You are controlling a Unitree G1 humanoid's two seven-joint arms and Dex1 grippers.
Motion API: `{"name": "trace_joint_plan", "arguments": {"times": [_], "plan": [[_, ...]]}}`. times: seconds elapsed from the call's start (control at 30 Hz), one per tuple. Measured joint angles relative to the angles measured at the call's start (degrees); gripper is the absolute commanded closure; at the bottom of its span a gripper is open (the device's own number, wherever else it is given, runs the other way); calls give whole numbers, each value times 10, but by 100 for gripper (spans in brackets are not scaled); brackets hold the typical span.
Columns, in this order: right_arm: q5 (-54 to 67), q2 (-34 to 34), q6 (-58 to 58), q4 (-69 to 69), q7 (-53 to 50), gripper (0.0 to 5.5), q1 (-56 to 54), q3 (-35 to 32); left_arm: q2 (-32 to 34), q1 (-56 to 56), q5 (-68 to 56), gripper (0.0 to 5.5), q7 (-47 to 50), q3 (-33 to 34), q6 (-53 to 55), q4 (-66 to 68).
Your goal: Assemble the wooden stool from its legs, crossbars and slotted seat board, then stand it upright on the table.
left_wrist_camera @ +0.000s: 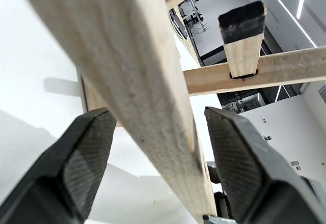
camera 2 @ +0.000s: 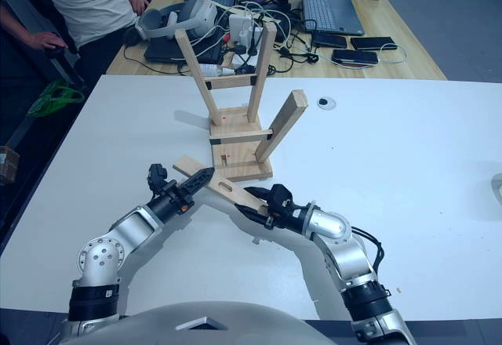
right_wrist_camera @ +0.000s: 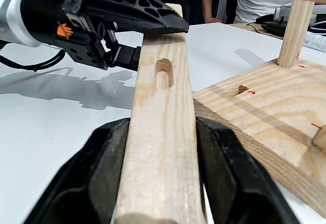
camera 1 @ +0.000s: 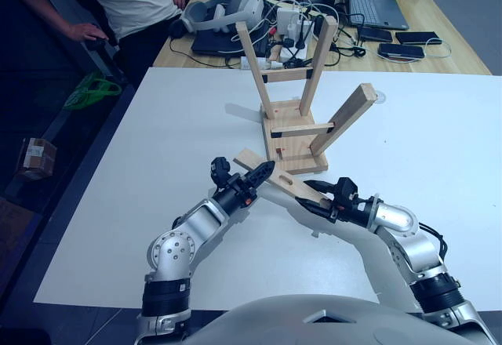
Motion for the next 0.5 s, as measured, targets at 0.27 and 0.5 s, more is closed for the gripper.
{"name": "trace_joint_plan", "arguments": {"times": [0.27, 0.5], "plan": [[-4, 0, -9, 7, 0, 347, -3, 0, -13, -1, -13, 248, 6, 20, 21, 0], [-4, 1, -16, 9, 1, 347, -5, 0, -21, -5, -16, 256, 8, 32, 31, 0]]}}
